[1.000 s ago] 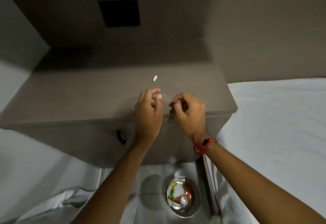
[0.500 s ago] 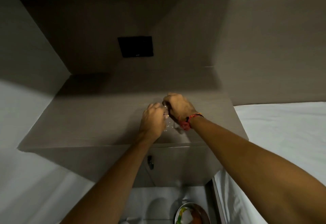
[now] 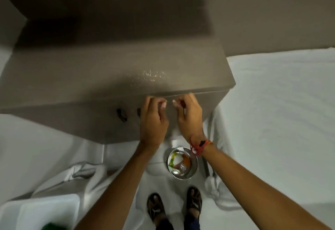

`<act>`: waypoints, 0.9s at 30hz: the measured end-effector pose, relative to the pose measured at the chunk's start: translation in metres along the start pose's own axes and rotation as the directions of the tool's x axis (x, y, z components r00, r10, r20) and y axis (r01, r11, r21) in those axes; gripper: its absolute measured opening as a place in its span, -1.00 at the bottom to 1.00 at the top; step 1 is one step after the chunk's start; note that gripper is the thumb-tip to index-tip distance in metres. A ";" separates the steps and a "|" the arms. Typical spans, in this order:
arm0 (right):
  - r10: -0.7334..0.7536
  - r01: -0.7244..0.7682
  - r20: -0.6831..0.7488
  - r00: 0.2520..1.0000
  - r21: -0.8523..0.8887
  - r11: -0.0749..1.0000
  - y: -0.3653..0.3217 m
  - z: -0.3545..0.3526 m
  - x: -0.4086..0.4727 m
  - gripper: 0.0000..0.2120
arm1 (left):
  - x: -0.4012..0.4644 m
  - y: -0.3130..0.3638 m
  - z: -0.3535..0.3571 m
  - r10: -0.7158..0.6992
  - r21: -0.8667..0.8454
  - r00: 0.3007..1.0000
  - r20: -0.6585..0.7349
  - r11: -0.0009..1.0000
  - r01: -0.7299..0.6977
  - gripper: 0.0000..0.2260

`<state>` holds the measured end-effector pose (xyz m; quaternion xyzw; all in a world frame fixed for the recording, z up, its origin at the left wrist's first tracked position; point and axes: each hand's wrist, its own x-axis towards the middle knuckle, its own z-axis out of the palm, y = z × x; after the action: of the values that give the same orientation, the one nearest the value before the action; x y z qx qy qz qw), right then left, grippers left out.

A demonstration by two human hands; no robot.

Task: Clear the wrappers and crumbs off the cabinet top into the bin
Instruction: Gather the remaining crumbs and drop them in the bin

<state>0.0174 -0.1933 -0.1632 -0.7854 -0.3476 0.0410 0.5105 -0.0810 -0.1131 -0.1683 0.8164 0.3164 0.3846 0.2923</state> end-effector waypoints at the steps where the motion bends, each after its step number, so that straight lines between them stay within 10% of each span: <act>1: 0.056 -0.056 0.008 0.998 -0.002 0.998 0.013 0.000 -0.022 -0.90 | -0.020 -0.006 0.005 0.001 -0.008 0.998 0.055 1.000 0.000 -0.91; 5: 0.406 -0.398 0.088 0.910 -0.090 0.913 0.095 0.018 -0.102 -0.91 | -0.103 -0.053 0.041 -0.215 0.038 0.910 0.355 0.976 0.216 -0.96; 10: 0.751 -0.720 0.129 0.647 -0.220 0.658 0.206 0.051 -0.178 -0.88 | -0.197 -0.129 0.103 -0.595 0.232 0.634 0.494 0.793 0.564 -0.90; 16: 0.871 -0.807 0.163 0.464 -0.327 0.492 0.303 0.082 -0.240 -0.70 | -0.265 -0.195 0.164 -0.615 0.368 0.497 0.612 0.778 0.509 -0.84; 22: 0.759 -0.577 0.376 0.531 -0.496 0.649 0.274 0.087 -0.242 -0.63 | -0.266 -0.199 0.130 -0.602 0.372 0.548 0.581 0.795 0.479 -0.70; 27: 0.350 0.001 0.624 0.699 -0.491 0.871 0.184 0.104 -0.209 -0.46 | -0.224 -0.171 0.047 -0.532 0.368 0.750 0.394 0.839 0.402 -0.60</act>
<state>-0.0914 -0.2793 -0.4260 -0.8382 -0.4343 0.3002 0.1365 -0.2054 -0.1824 -0.4157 0.8102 0.4765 0.0384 0.3392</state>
